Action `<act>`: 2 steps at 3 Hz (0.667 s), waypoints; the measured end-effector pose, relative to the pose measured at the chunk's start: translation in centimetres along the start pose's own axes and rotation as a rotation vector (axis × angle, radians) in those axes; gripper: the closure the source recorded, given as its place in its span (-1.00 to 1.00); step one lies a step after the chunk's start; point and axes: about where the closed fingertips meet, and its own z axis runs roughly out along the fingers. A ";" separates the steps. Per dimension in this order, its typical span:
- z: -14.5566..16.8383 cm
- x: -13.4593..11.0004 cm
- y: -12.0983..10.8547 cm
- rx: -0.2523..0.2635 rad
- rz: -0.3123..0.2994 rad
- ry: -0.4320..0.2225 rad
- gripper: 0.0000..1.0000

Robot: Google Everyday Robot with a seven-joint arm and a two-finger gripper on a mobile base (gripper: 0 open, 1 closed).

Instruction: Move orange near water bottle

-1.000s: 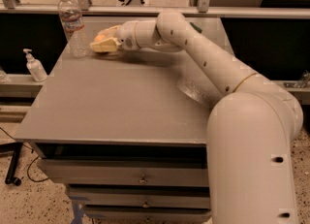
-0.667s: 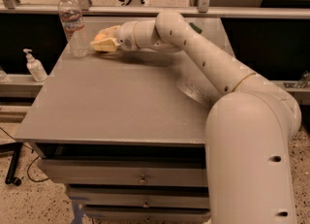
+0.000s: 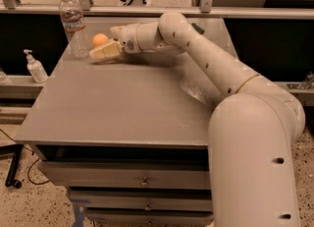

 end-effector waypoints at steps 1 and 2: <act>-0.2 0.0 0.3 -0.011 0.001 0.002 -1.00; -3.5 0.0 1.1 -0.002 -0.033 0.013 -1.00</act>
Offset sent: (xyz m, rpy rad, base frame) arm -0.0504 -0.0918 0.0254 -0.0599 -0.0898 -0.0045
